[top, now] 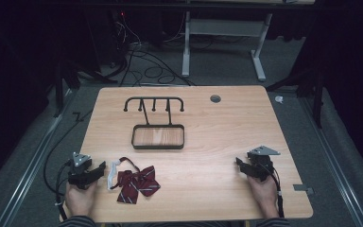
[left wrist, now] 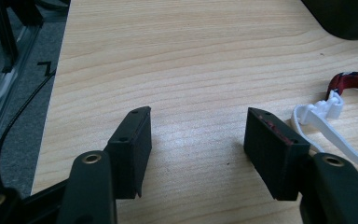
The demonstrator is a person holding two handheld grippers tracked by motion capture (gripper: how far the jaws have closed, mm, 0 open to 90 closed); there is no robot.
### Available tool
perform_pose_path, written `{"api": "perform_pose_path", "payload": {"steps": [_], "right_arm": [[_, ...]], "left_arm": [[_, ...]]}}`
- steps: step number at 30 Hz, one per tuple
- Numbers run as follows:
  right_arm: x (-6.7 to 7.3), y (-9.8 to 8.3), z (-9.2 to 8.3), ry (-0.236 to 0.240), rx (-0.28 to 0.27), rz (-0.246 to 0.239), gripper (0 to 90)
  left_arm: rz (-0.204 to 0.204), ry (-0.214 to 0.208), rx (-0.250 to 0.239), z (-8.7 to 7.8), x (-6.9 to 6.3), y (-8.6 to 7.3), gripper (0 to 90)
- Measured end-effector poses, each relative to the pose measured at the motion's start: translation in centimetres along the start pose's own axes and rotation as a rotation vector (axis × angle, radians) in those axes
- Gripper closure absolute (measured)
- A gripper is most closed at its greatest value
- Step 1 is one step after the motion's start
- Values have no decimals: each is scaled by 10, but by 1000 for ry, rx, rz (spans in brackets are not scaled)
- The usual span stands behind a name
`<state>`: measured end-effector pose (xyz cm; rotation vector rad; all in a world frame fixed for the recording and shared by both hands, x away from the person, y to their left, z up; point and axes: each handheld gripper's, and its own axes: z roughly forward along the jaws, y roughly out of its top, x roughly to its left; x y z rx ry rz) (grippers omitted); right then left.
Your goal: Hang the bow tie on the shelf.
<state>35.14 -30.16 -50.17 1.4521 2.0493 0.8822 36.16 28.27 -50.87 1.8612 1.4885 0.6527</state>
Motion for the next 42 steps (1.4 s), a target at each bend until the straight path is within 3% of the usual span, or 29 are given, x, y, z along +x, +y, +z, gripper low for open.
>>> {"api": "perform_pose_path", "payload": {"steps": [29, 36, 42], "right_arm": [[1, 1, 1, 9, 3, -10, 439], [1, 1, 1, 8, 3, -9, 437], [1, 1, 1, 7, 4, -6, 434]], "left_arm": [[-9, 6, 2, 0, -2, 1, 403], [-56, -37, -29, -3, 4, 5, 411], [-40, -82, -38, -14, 6, 12, 411]]}}
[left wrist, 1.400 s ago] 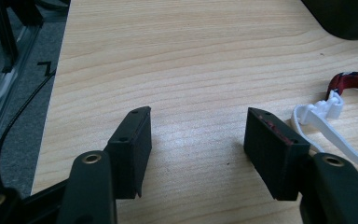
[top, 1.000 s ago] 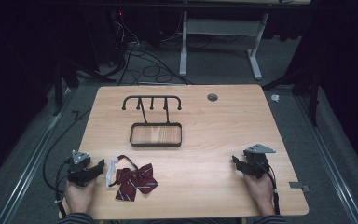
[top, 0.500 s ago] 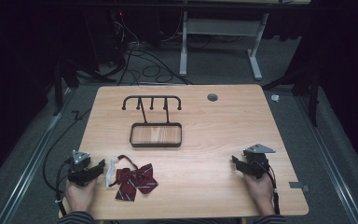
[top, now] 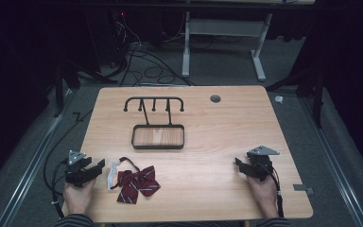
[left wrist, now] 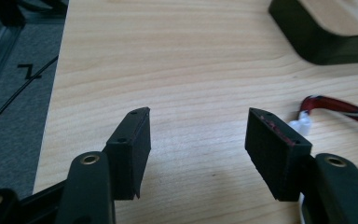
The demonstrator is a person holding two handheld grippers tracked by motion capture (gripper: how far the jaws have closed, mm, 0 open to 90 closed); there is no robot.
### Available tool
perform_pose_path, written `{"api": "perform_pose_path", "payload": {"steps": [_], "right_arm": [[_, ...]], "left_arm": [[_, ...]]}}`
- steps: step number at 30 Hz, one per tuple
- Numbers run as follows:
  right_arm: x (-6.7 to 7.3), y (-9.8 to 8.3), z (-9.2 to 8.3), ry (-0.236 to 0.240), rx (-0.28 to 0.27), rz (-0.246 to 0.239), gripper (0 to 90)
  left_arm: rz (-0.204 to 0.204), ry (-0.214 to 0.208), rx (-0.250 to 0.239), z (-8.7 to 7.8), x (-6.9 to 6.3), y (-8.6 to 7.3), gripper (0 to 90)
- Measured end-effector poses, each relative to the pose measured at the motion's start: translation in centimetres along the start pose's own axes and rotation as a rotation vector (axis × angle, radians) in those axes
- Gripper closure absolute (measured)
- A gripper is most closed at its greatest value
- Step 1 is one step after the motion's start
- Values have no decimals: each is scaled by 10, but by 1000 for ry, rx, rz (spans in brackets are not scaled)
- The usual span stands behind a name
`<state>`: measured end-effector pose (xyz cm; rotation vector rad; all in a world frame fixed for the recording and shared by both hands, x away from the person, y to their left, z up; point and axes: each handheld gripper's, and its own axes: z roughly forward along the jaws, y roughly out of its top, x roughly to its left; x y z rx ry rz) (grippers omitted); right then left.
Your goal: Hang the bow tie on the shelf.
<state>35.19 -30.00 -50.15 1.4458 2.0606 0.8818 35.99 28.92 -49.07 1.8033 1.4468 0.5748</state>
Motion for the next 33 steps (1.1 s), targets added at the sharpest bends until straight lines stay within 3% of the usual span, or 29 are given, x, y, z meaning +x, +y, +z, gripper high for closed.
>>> {"api": "perform_pose_path", "payload": {"steps": [3, 9, 17, 23, 33], "right_arm": [[0, 0, 0, 0, 0, 0, 433], [0, 0, 0, 6, -1, -8, 427], [0, 0, 0, 13, -1, -13, 426], [0, 0, 0, 13, -1, -13, 427], [0, 0, 1, 20, -2, -11, 425]], "left_arm": [[13, -16, -6, -5, -2, 5, 412], [102, -57, -12, -19, -24, 22, 428], [165, -98, 25, -7, -44, 31, 462], [180, -103, 95, 5, -46, 29, 497], [175, -82, 127, 19, -49, 29, 538]]}}
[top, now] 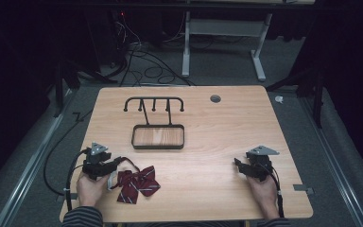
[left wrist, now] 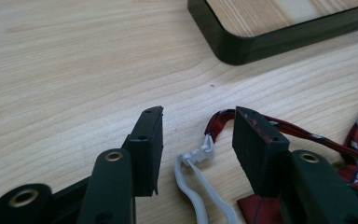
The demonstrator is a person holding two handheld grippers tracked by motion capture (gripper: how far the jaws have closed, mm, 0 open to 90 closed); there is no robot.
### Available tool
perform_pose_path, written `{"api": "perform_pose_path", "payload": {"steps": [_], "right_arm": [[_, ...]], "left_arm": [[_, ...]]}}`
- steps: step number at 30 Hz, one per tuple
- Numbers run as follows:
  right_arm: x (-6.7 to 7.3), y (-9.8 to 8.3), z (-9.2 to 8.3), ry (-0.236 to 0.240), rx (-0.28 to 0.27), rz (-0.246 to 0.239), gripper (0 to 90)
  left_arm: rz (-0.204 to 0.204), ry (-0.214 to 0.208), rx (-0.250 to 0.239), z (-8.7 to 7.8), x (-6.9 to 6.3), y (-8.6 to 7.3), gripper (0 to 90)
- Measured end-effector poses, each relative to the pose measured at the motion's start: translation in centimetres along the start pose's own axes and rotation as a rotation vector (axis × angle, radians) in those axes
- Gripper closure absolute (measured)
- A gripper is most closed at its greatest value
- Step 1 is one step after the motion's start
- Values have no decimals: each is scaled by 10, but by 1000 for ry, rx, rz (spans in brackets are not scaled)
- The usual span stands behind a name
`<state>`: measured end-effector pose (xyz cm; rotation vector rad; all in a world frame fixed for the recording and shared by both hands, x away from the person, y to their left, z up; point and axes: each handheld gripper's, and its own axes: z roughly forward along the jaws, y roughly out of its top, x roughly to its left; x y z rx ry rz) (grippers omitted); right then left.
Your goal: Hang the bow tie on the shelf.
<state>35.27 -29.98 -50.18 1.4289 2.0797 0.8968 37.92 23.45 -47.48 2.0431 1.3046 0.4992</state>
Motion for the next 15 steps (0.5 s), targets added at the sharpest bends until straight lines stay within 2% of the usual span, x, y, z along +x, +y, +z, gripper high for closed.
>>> {"api": "perform_pose_path", "payload": {"steps": [3, 6, 15], "right_arm": [[0, 0, 0, 0, 0, 0, 425], [0, 0, 0, 0, 1, 0, 425], [1, 0, 0, -3, 1, -2, 421]], "left_arm": [[21, 2, 27, 8, -1, -1, 545], [25, -5, 34, 14, 0, -2, 564], [64, 4, 55, 23, -6, -3, 696]]}}
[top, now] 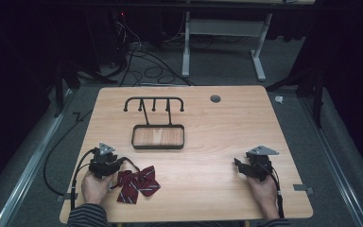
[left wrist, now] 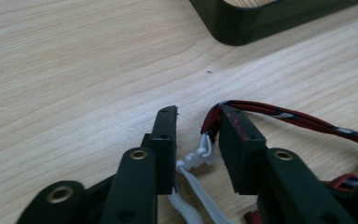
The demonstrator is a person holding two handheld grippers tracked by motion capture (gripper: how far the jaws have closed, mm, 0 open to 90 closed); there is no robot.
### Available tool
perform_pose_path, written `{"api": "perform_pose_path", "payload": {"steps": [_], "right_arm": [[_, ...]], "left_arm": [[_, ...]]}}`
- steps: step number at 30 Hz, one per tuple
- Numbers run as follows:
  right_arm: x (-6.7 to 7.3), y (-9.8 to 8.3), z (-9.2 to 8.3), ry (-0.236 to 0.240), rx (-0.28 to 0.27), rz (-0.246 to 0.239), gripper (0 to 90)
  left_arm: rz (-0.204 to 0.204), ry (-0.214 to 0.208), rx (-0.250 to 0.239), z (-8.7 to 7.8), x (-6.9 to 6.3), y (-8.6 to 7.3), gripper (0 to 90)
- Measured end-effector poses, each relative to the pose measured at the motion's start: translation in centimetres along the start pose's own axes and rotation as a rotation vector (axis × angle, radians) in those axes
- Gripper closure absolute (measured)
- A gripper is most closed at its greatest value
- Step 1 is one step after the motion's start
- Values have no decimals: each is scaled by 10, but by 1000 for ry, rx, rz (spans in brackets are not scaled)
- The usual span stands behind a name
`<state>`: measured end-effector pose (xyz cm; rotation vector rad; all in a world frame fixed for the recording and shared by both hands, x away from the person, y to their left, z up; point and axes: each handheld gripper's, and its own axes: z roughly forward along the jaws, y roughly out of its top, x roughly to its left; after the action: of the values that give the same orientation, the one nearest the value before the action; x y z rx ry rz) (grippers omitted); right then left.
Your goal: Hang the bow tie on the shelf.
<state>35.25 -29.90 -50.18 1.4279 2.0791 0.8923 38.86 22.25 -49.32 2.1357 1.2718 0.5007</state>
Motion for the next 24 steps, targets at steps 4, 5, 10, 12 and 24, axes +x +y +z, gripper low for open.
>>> {"api": "perform_pose_path", "payload": {"steps": [4, 5, 10, 12, 24], "right_arm": [[0, 0, 0, 0, 1, 1, 421], [0, 0, 0, -1, 0, 0, 421], [0, 0, 0, -1, 0, 0, 421], [0, 0, 0, -1, 0, 0, 421], [0, 0, 0, 0, 0, -2, 420]], "left_arm": [[19, -17, 8, -1, 0, 0, 801], [19, -17, 8, -1, 0, 0, 828], [8, -39, 7, -1, 3, 0, 864], [1, -50, -2, -2, 3, 0, 866], [-25, -87, -93, -31, 3, 9, 868]]}}
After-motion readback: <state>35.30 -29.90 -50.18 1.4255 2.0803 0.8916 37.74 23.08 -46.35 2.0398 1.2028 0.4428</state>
